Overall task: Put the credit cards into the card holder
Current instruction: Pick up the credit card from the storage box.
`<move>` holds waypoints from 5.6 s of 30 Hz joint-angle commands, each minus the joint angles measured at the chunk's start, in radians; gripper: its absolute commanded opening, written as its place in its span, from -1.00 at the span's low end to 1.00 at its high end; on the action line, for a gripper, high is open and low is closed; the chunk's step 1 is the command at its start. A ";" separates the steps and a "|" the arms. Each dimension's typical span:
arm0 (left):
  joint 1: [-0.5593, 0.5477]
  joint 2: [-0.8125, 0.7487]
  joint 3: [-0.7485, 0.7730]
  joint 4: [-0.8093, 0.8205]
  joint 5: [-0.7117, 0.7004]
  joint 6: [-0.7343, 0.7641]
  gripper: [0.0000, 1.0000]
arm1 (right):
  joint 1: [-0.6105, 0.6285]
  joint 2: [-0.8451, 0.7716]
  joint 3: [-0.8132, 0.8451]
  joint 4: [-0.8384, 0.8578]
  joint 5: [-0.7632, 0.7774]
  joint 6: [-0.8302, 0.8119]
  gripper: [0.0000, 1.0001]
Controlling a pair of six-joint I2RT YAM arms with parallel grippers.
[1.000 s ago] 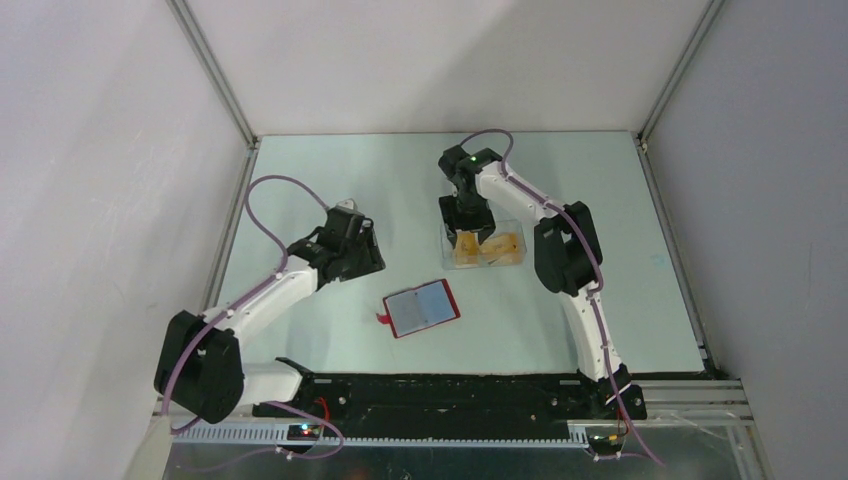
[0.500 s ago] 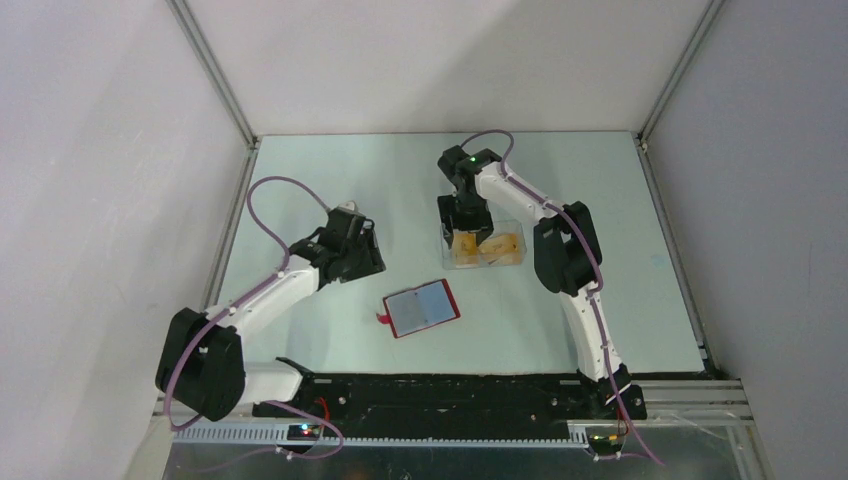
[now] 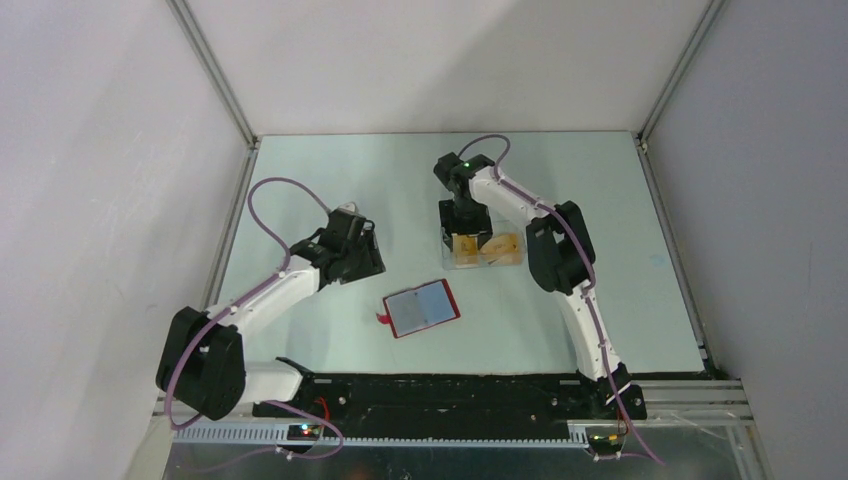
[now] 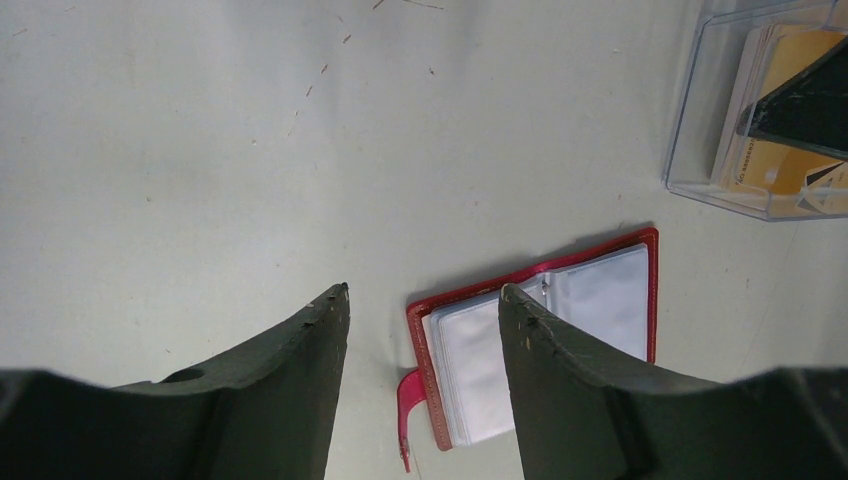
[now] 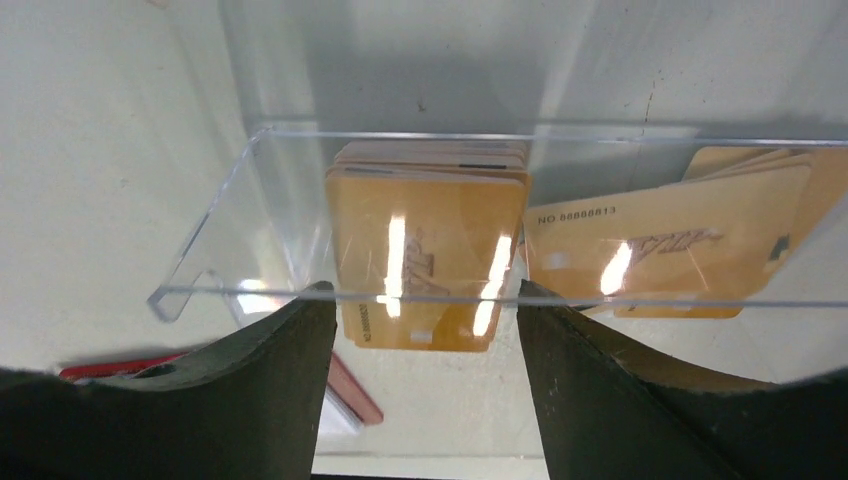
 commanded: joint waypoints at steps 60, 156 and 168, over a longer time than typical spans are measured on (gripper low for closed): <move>0.002 0.016 -0.033 0.030 0.003 0.010 0.24 | 0.011 -0.101 -0.028 -0.003 0.003 -0.043 0.19; -0.008 0.025 -0.031 0.029 0.001 0.018 0.24 | 0.016 -0.067 -0.038 -0.022 0.068 -0.077 0.34; -0.009 0.025 -0.036 0.029 0.001 0.016 0.24 | 0.013 -0.039 -0.042 -0.008 0.044 -0.073 0.27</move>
